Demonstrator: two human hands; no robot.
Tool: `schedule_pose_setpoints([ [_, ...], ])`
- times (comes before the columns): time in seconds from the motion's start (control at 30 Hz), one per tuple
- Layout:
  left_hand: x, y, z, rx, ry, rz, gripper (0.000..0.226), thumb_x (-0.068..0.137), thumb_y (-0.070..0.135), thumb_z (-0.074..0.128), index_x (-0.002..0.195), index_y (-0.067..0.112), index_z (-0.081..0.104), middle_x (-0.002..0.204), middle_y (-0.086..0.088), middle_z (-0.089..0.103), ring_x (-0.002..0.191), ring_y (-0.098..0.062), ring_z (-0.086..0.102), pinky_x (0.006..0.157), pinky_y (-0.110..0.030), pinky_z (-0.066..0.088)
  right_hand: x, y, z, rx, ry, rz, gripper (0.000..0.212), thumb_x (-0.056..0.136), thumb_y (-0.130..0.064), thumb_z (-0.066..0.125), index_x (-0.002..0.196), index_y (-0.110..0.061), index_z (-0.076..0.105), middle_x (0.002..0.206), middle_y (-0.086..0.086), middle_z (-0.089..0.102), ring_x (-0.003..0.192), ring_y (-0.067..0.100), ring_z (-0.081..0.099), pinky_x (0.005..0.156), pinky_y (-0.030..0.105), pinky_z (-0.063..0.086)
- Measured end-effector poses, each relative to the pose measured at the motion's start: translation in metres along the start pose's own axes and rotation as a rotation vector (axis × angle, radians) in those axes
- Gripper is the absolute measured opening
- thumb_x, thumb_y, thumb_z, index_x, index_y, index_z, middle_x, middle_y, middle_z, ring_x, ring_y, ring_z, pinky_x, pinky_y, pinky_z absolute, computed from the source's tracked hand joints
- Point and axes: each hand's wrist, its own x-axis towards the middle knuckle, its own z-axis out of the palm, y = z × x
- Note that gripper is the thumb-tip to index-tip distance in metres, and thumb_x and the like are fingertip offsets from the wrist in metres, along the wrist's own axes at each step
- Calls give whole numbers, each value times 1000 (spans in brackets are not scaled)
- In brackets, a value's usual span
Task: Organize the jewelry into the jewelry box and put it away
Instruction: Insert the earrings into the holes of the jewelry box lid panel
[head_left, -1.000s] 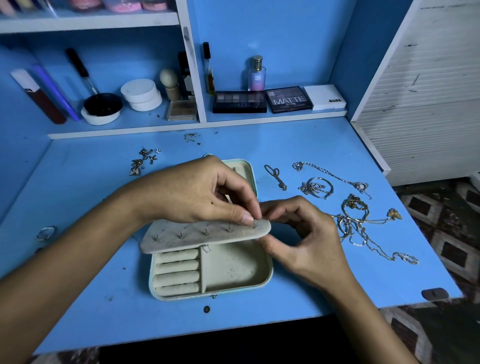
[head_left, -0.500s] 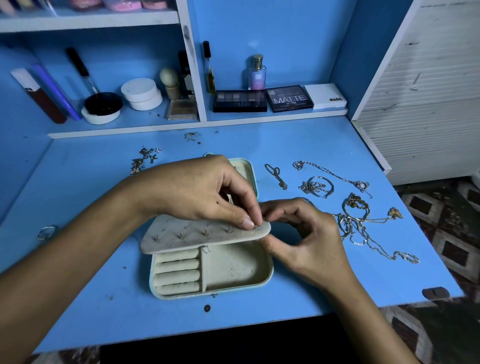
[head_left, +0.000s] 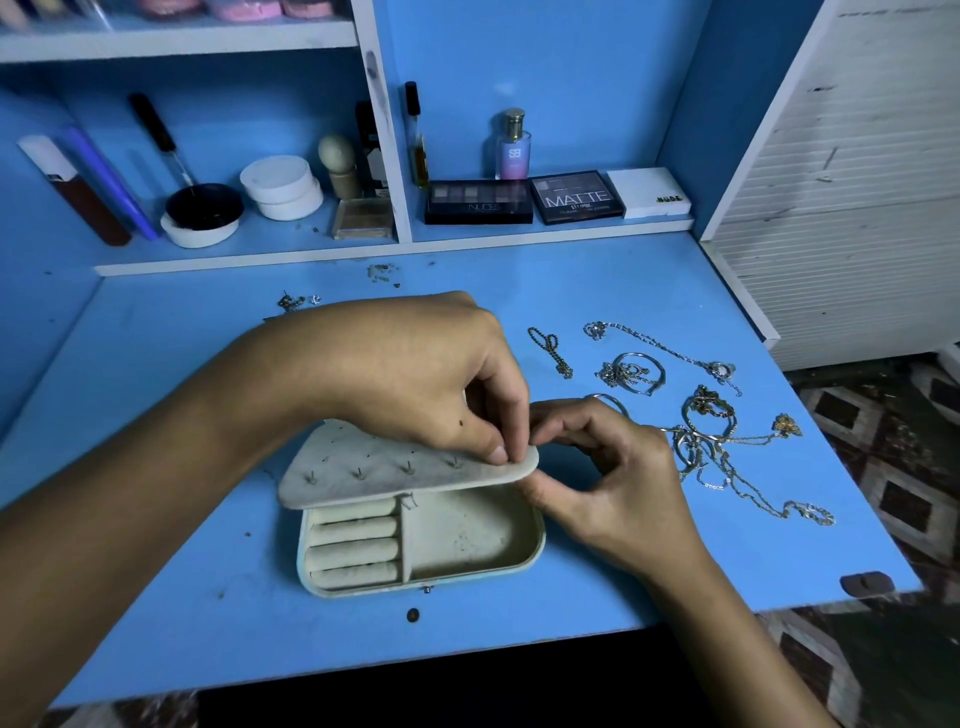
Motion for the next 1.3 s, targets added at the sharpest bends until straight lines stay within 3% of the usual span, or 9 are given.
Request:
schedule_pose_setpoints([
  [0.3,1,-2,-7,-56,-44,-50,11,84,34,74,94,40,76,81,30,70,82,13,63,71,-5,43,0,0,0,6,4,7,23,75,-8,84,88,-4,66,101,-12,75,95,9,73,87,23,55],
  [0.77,6,-4,-3,-117,-83,-98,4,84,31,72,81,34,73,71,22,67,70,4,62,60,-7,41,1,0,-1,-4,-6,-15,22,75,-2,83,88,0,65,101,-6,76,97,12,73,88,28,57],
  [1.03,11,-5,0,-123,-120,-93,5,81,30,72,78,33,72,69,18,67,68,2,62,65,-18,48,0,0,0,8,-2,4,21,78,-9,83,89,-4,66,101,-5,76,96,14,74,88,30,57],
  [1.3,12,-6,1,-128,-120,-73,6,80,28,71,76,33,71,68,17,67,66,2,61,64,-17,48,1,-1,0,-10,11,12,21,77,-11,84,88,-2,68,99,-3,76,95,13,74,87,29,57],
])
